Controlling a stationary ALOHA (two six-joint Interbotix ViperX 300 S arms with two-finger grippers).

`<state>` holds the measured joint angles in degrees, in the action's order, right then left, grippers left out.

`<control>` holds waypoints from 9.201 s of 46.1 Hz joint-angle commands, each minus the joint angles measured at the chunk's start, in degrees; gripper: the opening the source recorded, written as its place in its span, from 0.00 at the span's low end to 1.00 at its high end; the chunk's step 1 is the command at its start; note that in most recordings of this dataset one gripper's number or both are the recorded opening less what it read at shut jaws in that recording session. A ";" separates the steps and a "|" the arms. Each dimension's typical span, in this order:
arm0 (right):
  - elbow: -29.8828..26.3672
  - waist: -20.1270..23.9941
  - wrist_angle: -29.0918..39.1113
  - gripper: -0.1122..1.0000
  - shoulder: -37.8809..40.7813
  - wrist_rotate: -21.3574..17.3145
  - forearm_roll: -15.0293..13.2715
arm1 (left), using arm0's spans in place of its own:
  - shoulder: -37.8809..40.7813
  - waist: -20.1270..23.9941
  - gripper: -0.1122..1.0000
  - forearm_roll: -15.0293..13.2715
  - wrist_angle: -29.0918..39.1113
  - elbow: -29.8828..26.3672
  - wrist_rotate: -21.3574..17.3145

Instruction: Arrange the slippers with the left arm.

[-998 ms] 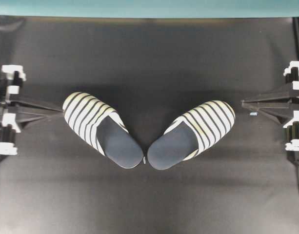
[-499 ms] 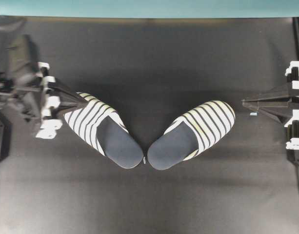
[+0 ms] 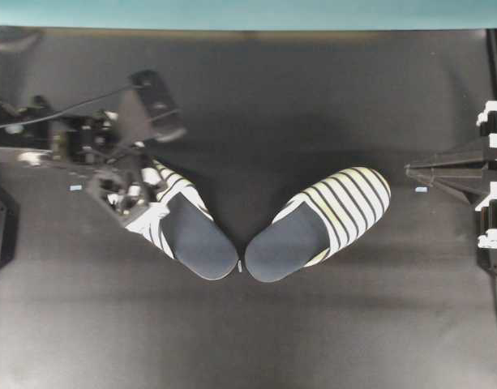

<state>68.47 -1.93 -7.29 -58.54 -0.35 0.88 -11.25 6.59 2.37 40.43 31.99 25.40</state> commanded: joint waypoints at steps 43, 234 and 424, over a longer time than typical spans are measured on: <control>1.67 0.62 0.09 0.11 -2.37 -1.32 0.26 | 11.87 2.72 0.84 0.88 3.16 -0.79 6.77; 6.24 -0.88 -3.60 0.10 -5.36 -1.32 0.26 | 32.34 -2.72 0.77 1.05 -24.26 -26.72 -71.54; 9.32 -0.88 -3.69 0.10 -7.47 -1.32 0.35 | 38.06 1.67 0.78 1.49 7.21 -35.77 -5.45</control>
<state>78.05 -2.72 -10.46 -66.36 -1.32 1.14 27.33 8.61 3.78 47.81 -3.08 20.21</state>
